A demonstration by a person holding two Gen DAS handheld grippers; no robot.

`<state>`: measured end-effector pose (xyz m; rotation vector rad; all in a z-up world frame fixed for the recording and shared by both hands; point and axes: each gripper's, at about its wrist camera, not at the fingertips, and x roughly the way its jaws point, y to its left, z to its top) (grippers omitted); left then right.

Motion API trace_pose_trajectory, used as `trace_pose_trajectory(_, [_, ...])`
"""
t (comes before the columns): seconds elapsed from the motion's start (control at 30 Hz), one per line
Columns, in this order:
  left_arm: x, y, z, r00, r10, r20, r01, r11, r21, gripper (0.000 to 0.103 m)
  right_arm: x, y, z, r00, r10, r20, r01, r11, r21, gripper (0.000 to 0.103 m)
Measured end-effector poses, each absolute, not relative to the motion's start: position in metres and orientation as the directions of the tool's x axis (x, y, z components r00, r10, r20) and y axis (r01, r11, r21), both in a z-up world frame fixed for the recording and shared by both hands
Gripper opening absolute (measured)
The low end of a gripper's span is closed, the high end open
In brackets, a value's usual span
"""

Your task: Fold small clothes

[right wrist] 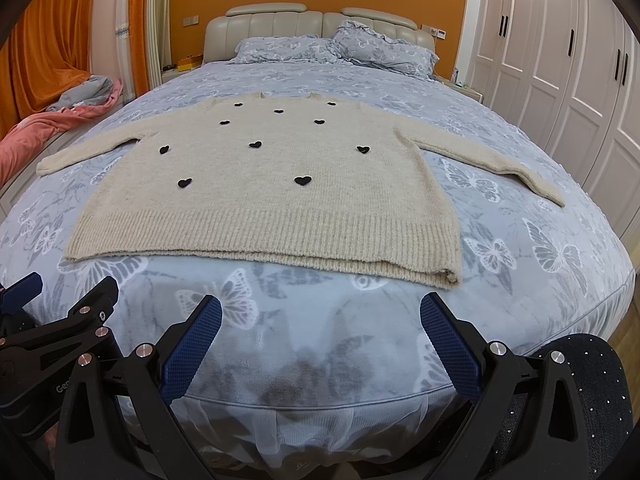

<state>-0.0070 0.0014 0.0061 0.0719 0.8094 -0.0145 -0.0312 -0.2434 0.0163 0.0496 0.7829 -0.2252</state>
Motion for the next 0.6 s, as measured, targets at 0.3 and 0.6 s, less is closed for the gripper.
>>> trace_pose_trajectory(0.3, [-0.0079, 0.0006, 0.0058, 0.689, 0.014, -0.724, 0.041, 0.997, 0.059, 0.094, -0.0313, -0.2432, 0.0161, 0.686, -0.183, -0.704, 0.220, 0.975, -0.040, 0.098])
trace_pose_trajectory(0.6, [-0.0081, 0.0003, 0.0057, 0.690, 0.016, -0.723, 0.040, 0.997, 0.060, 0.094, -0.0311, -0.2434, 0.0160, 0.685, -0.183, -0.705, 0.219, 0.975, -0.039, 0.098])
